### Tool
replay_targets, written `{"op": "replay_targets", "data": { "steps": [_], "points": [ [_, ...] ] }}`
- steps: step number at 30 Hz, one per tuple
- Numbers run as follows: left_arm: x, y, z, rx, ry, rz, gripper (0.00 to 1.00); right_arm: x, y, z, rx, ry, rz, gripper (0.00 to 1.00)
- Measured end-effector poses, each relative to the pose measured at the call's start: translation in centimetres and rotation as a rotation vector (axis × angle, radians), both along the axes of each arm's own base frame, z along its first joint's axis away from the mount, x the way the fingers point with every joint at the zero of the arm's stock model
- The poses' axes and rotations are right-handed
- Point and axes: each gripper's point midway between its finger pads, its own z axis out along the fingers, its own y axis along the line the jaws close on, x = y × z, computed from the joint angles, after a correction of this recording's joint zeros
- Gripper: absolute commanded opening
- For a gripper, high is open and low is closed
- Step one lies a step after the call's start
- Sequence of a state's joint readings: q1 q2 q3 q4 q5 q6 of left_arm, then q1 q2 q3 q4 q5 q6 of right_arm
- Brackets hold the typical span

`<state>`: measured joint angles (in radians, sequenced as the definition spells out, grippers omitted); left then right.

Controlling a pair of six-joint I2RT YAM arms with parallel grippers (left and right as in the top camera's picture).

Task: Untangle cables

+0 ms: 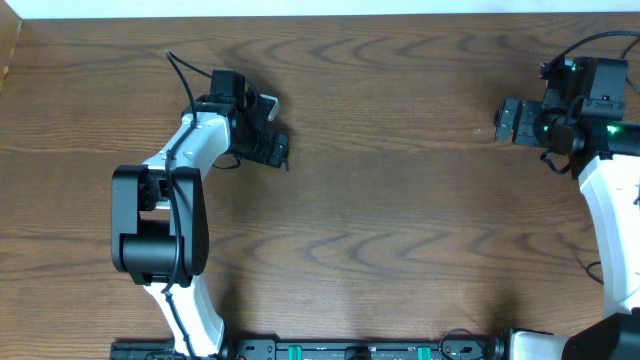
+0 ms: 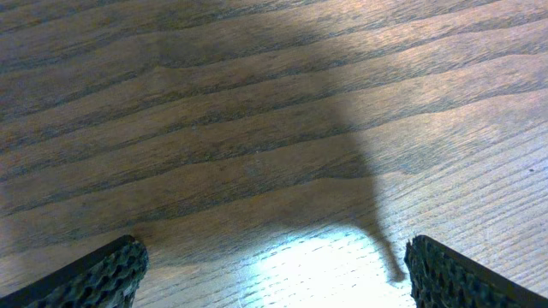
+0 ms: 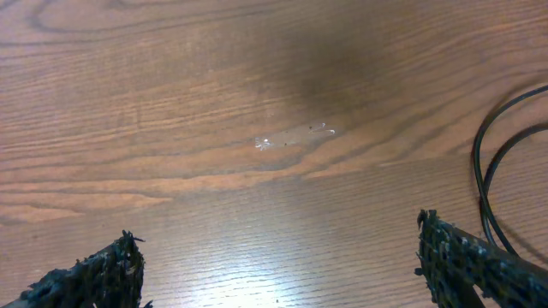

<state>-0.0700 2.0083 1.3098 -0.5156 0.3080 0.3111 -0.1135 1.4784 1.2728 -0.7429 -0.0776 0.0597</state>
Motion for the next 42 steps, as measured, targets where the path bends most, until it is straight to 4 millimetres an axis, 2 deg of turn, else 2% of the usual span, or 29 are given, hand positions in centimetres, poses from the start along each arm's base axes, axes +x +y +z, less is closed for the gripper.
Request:
{"op": "replay_targets", "data": {
  "steps": [8,12,15,18,24,27,31,33,36,38,42],
  "points": [
    [0.1,0.2,0.1,0.011,-0.005,0.003,0.98,0.0,0.0,0.0,0.000,0.000,0.000,0.99],
    [0.4,0.6,2.2,0.031,-0.059,0.011,0.98,0.0,0.0,0.0,0.000,0.000,0.000,0.99],
    [0.6,0.7,5.6,0.033,-0.139,0.015,0.97,0.0,0.0,0.0,0.000,0.000,0.000,0.99],
    [0.2,0.9,10.4,0.030,-0.257,0.020,0.98,0.0,0.0,0.0,0.000,0.000,0.000,0.99],
    [-0.9,1.3,17.8,0.028,-0.510,0.036,0.98,0.0,0.0,0.0,0.000,0.001,0.000,0.99],
    [-1.3,1.4,20.7,0.017,-0.661,0.044,0.98,0.0,0.0,0.0,-0.001,0.001,-0.001,0.99],
    [-2.8,1.5,25.1,-0.006,-0.937,0.054,0.97,0.0,0.0,0.0,-0.002,0.001,-0.001,0.99],
    [-3.9,1.6,26.5,-0.015,-1.041,0.058,0.98,0.0,-0.1,0.0,-0.003,0.001,-0.002,0.99],
    [-5.9,1.7,27.5,-0.025,-1.175,0.061,0.98,0.0,-0.1,0.0,-0.003,0.001,-0.002,0.99],
    [-7.6,1.9,27.2,-0.027,-1.241,0.062,0.98,0.0,-0.1,0.0,-0.003,0.001,-0.002,0.99],
    [-10.1,2.6,25.0,-0.015,-1.262,0.074,0.98,0.0,-0.1,0.0,-0.003,0.000,-0.002,0.99]
  ]
}}
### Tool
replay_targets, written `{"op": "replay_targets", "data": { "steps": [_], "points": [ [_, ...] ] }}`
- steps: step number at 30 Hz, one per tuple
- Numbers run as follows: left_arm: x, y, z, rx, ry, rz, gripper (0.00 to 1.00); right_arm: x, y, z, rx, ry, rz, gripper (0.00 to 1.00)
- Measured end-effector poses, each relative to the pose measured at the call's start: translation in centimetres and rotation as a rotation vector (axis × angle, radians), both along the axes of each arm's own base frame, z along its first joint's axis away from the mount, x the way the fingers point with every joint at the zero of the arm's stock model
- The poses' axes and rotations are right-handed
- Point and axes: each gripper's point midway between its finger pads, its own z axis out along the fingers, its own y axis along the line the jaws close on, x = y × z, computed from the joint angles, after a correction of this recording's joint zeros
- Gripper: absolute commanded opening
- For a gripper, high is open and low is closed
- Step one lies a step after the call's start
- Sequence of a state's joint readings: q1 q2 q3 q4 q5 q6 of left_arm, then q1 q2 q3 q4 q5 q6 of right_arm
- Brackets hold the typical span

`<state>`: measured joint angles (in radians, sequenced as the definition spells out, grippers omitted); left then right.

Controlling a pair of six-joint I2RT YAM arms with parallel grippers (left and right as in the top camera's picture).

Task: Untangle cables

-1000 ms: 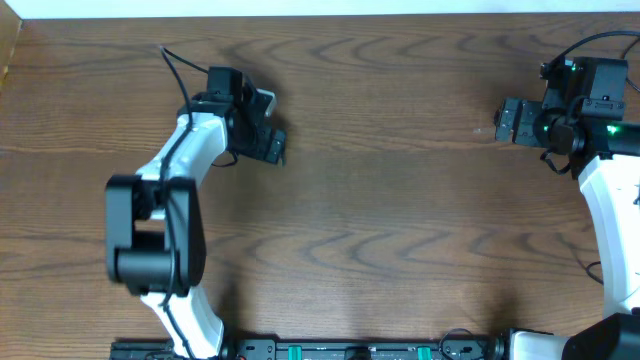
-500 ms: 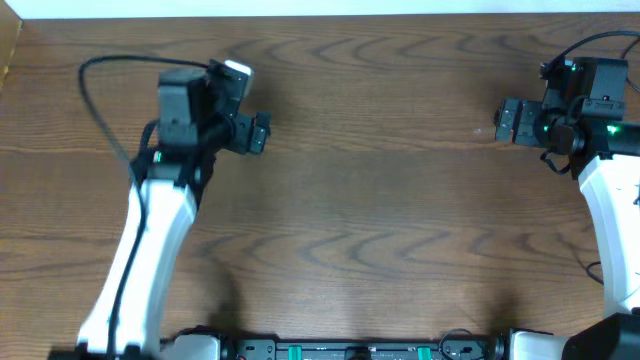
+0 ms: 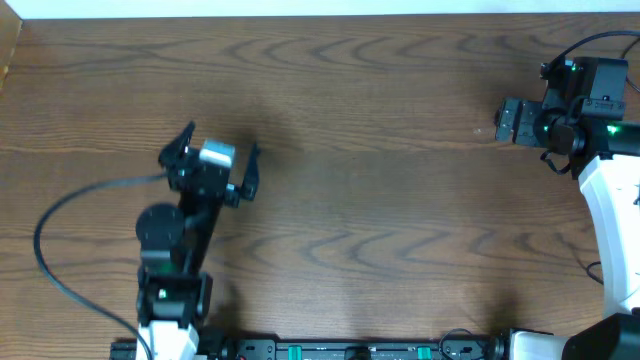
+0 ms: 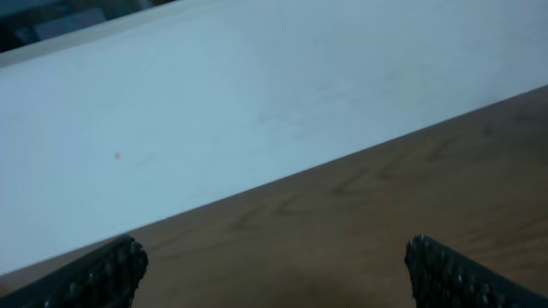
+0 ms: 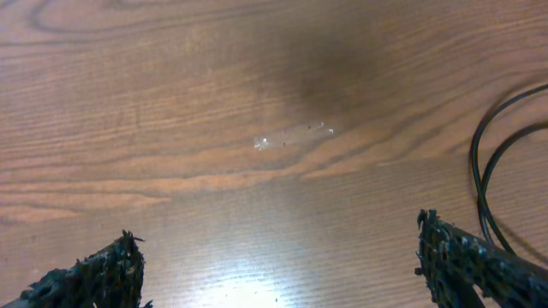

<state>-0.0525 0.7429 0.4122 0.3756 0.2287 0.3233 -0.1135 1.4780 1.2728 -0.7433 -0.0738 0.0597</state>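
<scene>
No loose cable bundle lies on the wooden table [image 3: 380,210] in the overhead view. My left gripper [image 3: 217,150] is raised at the left, open and holding nothing. In its wrist view the left gripper [image 4: 270,265] faces the table's far edge and a white wall [image 4: 214,103]. My right gripper [image 3: 500,120] hovers at the far right, also open with nothing in it. In the right wrist view, a thin black cable [image 5: 478,171] loops on the wood just right of the right gripper [image 5: 278,265].
A black cable [image 3: 45,250] arcs from the left arm out over the table's left side. The left arm's base [image 3: 165,300] stands at the front edge. A small shiny scrap [image 5: 291,135] lies on the wood ahead of the right gripper.
The left arm has drawn back from the far left of the table and now stands raised nearer the front, its camera facing the wall instead of the wood. The right arm has not moved.
</scene>
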Motion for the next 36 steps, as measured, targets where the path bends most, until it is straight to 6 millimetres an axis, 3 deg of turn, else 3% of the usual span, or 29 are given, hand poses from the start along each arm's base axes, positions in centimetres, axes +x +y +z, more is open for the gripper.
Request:
{"op": "replay_targets", "data": {
  "steps": [11,16,20,30,36],
  "points": [
    [-4.5,2.5,-1.6,0.012,-0.121,0.083,0.98,0.0,0.0,0.0,0.000,0.001,0.000,0.99],
    [-6.0,3.0,-3.6,0.014,-0.168,0.107,0.98,0.0,0.0,0.0,0.000,0.000,0.000,0.99],
    [-6.4,3.1,-6.7,0.015,-0.107,0.114,0.98,0.0,0.0,0.0,0.000,0.000,0.000,0.99],
    [-7.0,4.6,-10.6,0.020,0.047,0.201,0.97,0.0,0.0,0.0,0.000,0.001,0.000,0.99],
    [-7.3,5.9,-10.8,-0.025,0.069,0.281,0.98,0.0,0.0,0.0,0.000,0.001,0.000,0.99]
  ]
}}
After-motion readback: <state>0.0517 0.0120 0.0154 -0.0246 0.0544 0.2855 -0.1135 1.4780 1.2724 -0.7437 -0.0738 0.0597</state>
